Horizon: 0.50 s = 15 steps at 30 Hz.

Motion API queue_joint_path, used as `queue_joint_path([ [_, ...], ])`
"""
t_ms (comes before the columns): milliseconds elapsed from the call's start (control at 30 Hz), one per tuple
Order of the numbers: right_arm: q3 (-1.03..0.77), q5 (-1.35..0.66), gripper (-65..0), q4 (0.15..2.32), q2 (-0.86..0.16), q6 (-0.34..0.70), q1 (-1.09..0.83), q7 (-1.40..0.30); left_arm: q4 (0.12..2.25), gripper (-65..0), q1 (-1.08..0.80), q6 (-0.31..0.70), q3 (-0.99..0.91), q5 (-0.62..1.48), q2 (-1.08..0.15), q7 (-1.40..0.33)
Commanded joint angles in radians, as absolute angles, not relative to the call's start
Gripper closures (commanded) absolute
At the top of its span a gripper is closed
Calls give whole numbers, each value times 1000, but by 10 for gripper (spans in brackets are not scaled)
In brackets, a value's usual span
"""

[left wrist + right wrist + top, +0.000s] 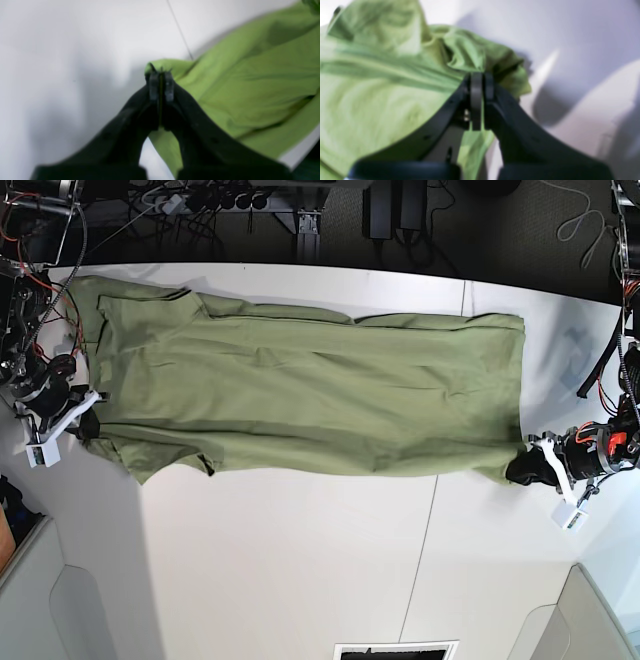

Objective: Layout the t-shirt on the table in an organized manner, then fold the t-shirt properly
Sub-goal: 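Lift the hem-side edge with both grippers and fold it over the shirt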

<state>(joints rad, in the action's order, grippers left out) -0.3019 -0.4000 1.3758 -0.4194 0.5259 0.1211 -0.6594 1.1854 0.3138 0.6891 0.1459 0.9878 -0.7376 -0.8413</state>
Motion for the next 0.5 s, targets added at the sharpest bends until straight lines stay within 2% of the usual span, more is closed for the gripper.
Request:
queue_joint_path([
  [0, -311, -419, 0, 1421, -444, 531, 118, -650, 1224, 0, 331, 698, 138, 1022, -769, -845],
  [333, -427, -468, 0, 1547, -487, 549, -62, -669, 1259, 0, 301, 698, 138, 1038, -871, -889],
  [467, -495, -567, 0, 1558, -487, 560, -83, -739, 1259, 0, 288, 698, 138, 1122, -875, -999],
])
